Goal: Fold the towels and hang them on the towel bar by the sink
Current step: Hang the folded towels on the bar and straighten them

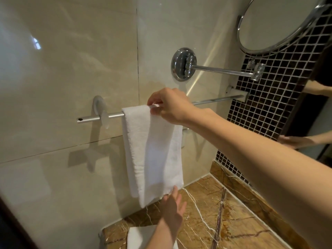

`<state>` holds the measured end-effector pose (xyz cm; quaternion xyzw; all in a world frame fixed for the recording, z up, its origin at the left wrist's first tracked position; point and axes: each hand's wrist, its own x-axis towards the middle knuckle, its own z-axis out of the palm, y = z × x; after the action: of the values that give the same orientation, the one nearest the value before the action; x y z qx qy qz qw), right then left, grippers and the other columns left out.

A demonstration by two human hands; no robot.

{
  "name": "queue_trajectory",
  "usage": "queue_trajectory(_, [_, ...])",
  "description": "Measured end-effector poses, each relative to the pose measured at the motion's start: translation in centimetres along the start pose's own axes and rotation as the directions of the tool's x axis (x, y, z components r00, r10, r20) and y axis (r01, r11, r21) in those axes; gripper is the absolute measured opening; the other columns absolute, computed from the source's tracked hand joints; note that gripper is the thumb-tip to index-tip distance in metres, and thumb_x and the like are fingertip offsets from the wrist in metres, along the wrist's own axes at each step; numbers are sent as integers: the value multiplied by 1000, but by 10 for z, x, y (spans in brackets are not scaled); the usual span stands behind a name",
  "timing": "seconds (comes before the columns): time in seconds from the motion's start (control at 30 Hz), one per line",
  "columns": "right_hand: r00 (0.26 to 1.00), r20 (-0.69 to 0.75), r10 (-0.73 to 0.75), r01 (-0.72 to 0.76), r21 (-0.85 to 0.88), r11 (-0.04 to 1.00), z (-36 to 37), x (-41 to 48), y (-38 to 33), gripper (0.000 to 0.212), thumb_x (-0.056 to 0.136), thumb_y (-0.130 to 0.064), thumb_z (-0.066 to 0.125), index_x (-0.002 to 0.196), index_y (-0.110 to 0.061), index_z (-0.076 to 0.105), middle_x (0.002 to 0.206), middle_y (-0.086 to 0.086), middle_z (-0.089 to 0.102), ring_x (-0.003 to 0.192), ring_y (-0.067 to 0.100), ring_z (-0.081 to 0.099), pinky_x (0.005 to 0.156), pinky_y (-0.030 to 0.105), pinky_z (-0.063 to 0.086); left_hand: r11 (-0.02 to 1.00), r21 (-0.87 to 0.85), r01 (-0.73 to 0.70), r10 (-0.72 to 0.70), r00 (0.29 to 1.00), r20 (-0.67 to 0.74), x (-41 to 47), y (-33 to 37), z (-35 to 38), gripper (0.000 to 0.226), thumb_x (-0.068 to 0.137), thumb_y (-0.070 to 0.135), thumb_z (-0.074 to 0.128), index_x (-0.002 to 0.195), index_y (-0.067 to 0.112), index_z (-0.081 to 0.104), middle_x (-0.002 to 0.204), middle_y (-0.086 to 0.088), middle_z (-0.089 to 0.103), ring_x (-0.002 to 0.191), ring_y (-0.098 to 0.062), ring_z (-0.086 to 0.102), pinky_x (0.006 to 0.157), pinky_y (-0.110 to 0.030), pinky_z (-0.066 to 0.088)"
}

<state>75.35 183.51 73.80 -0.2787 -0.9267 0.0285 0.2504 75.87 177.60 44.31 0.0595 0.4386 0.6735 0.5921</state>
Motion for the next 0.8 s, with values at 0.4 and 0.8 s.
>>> queue_trajectory(0.4, [1000,-9,-8,9,24,1000,-1,1,4,20,85,-28,65,104,-27,70,113,1,69,107,24,62,91,35,49,995,-98,-9,25,986,164,14,-18,-5,59,103,4,28,152,23,2,150,-17,31,133,-28,39,106,-40,42])
queue_trajectory(0.8, [1000,2,18,-18,30,999,-1,0,1,20,84,-28,67,104,-27,70,114,1,69,108,24,61,92,35,48,920,-346,183,-149,981,122,3,-10,-12,43,86,23,56,124,8,45,97,-13,49,81,-18,50,75,-34,48])
